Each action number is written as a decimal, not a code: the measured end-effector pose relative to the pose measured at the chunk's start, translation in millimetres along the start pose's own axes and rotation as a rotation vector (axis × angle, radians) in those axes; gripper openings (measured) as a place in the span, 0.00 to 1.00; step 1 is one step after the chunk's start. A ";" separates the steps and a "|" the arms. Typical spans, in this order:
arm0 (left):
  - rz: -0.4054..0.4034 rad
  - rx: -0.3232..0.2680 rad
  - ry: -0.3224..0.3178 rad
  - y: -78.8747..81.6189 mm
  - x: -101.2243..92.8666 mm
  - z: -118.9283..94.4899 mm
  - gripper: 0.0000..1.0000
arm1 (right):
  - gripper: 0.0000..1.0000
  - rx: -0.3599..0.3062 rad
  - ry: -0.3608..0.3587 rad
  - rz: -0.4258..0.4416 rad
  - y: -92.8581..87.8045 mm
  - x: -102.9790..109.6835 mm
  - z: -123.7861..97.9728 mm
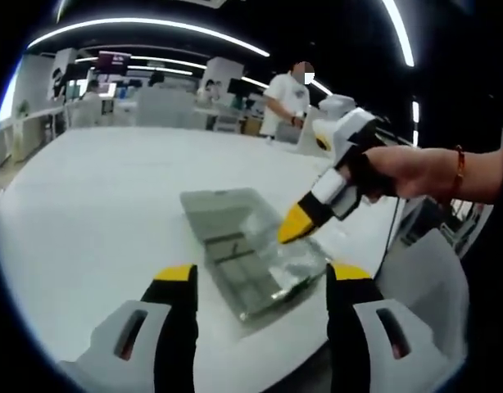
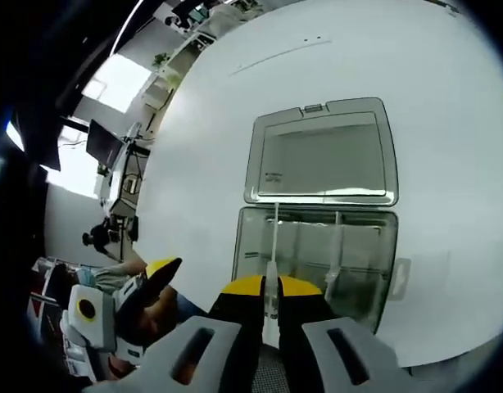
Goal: Insert the divider into the dual guide fixture by aligning both edges with the guide slots and pushing it downward to the bottom, including one-sided entry, uneven engagement, binding, and posture correction.
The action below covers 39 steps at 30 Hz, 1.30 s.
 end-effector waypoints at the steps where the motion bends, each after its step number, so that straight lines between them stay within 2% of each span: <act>1: -0.001 0.002 -0.001 -0.8 0.2 -0.8 0.62 | 0.00 0.004 -0.002 0.001 -0.2 0.1 0.7; 26: -0.040 -0.010 0.004 -4.3 10.9 -0.8 0.62 | 0.00 0.079 -0.066 -0.053 -3.5 -1.0 15.0; 39: -0.058 -0.019 0.014 -3.2 16.1 -2.3 0.61 | 0.00 0.105 -0.106 -0.114 -2.4 1.2 17.8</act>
Point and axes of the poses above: the point that each gripper's makers call its tool centre point, and the gripper's own axes: z roughly forward along the fingers, x roughly to its left, y roughly out of its top, the point moved 3 cm from there along -z, roughly backward along the fingers, and after that the axes turned 4 degrees about y, right-handed, at the moved point
